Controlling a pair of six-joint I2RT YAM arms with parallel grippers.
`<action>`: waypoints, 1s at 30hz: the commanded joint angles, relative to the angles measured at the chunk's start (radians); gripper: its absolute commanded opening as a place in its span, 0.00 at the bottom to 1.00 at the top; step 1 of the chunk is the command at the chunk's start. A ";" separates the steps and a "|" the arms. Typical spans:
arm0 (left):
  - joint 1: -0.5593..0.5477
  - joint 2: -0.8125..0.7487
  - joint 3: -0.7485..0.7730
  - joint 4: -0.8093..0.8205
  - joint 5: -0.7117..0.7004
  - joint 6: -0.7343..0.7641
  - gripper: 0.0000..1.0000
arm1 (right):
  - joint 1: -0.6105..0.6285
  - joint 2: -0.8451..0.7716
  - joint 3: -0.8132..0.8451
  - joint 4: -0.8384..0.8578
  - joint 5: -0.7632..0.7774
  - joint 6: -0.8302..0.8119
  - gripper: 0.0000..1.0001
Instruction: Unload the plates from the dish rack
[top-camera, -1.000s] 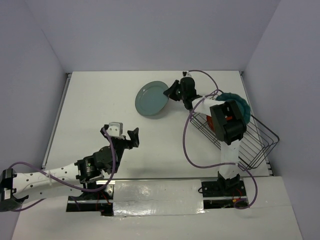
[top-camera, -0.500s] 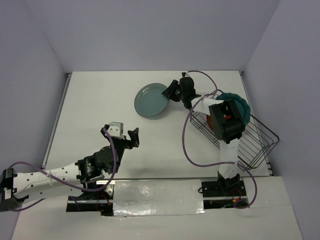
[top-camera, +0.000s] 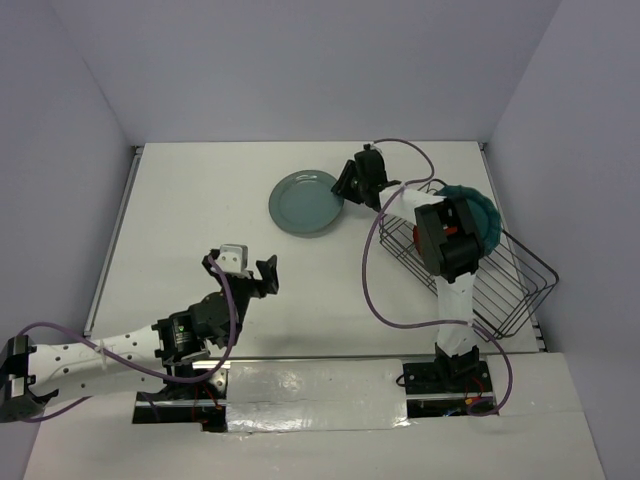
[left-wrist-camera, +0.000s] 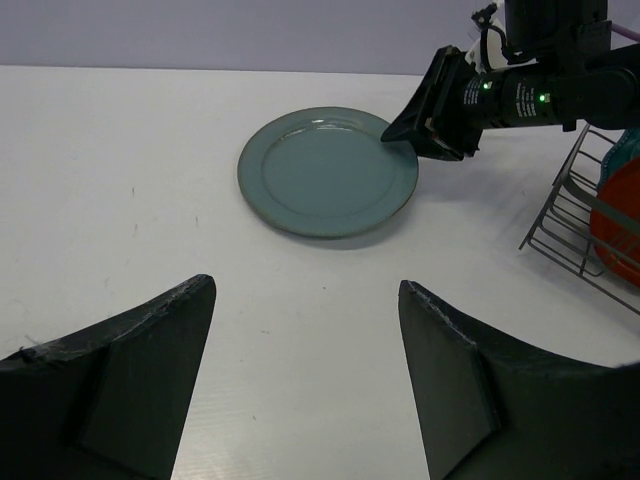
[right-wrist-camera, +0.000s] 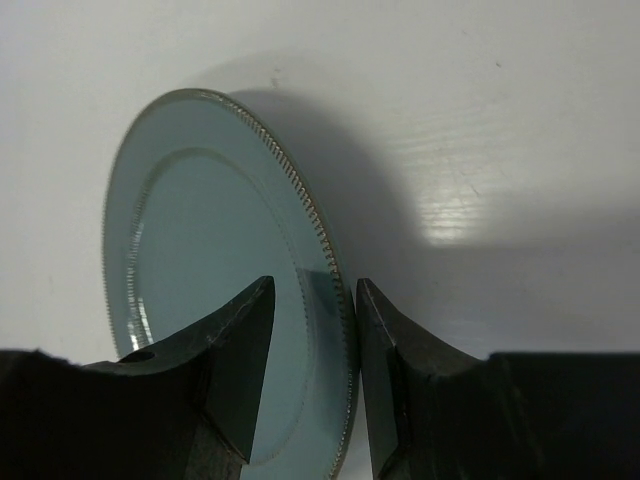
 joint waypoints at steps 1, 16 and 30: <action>0.001 0.006 0.021 0.046 -0.033 0.023 0.86 | -0.005 -0.001 0.067 -0.053 0.056 -0.017 0.46; 0.001 0.032 0.029 0.043 -0.050 0.023 0.86 | -0.006 0.005 0.161 -0.298 0.159 -0.031 0.49; 0.001 0.052 0.036 0.035 -0.053 0.029 0.86 | -0.009 -0.329 0.229 -0.343 -0.051 -0.401 0.50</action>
